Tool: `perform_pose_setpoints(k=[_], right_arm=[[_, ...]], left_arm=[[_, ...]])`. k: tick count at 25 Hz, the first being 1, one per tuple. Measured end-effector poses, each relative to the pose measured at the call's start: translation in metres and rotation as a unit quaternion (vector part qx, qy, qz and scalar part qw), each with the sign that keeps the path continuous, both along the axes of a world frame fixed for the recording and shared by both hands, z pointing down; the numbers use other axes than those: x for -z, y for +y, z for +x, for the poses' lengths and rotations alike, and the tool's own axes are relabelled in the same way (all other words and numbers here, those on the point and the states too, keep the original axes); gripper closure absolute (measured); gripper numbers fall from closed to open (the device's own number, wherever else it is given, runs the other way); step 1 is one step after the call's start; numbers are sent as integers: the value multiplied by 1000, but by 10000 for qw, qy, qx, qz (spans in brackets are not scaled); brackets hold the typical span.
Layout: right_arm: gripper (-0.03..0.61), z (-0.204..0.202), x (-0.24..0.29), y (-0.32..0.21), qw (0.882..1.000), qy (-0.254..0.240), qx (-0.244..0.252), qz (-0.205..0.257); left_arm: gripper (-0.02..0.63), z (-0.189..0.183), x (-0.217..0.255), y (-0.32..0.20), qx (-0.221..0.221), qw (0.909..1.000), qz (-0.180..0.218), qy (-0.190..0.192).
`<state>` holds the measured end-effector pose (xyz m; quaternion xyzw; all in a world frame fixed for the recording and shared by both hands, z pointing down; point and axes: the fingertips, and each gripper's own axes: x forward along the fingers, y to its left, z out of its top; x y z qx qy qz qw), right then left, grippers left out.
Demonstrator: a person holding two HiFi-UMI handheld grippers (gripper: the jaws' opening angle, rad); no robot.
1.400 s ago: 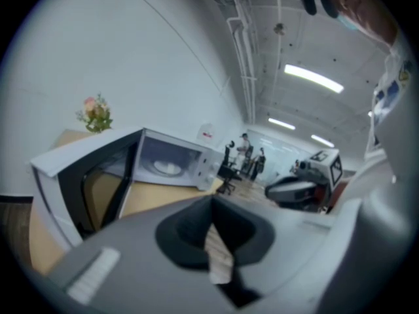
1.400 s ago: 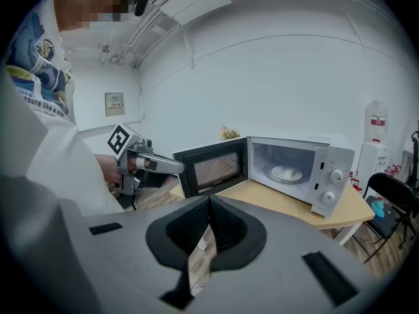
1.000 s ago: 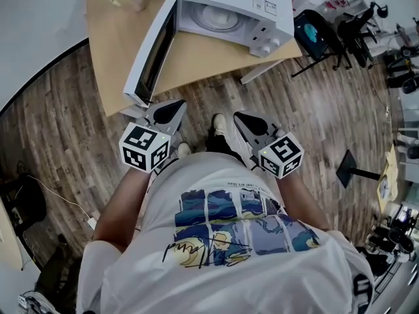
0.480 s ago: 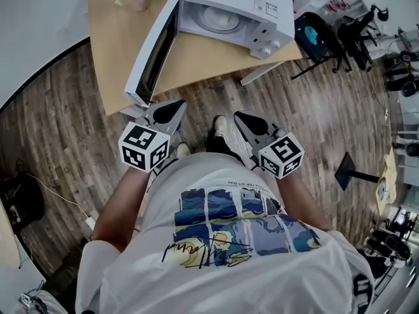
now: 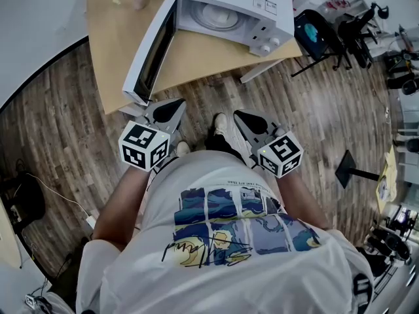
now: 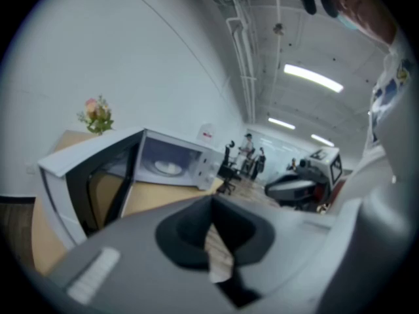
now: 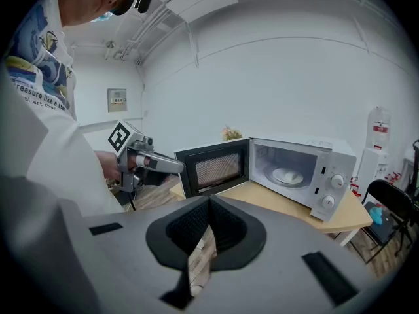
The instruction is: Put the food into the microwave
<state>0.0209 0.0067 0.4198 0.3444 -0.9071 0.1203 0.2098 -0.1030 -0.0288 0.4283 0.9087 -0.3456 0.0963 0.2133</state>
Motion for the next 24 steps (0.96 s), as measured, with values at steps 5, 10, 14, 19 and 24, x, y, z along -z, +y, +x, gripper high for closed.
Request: perform_pose_setpoints(k=[5, 10, 14, 19, 24], right_arm=[[572, 1, -1, 0, 10000, -7, -12, 3], [572, 3, -2, -3, 10000, -12, -18, -16], [572, 5, -3, -6, 10000, -33, -29, -39], [572, 10, -3, -13, 10000, -49, -32, -22], [572, 17, -5, -21, 10000, -72, -51, -37]], left_arm=[[604, 2, -2, 2, -9, 10000, -14, -21], [604, 3, -4, -2, -9, 10000, -41, -36], [604, 6, -6, -5, -12, 10000, -72, -52], [604, 12, -6, -9, -20, 9999, -79, -71], [604, 20, -8, -18, -16, 9999, -108, -92]])
